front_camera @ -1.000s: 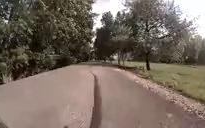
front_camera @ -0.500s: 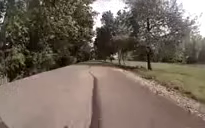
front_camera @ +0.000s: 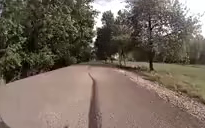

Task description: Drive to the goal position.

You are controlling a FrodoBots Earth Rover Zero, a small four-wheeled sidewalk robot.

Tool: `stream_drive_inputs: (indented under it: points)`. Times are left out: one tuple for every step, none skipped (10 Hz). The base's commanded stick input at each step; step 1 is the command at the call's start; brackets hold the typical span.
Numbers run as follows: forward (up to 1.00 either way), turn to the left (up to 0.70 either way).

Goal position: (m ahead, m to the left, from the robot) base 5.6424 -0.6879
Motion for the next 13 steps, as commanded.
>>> stream_drive_inputs:
  points:
    - [0.7,0.14]
    - [0.7,0.35]
    - [0.7,0.35]
    - [0.7,0.35]
    - [0.7,0.0]
    - [0.7,0.0]
    - [0.7,0.0]
    - [0.7,0.0]
    - [0.7,0.0]
    - [0.7,0.0]
    - [0.7,0.0]
    - [0.7,0.0]
    - [0.7,0.0]
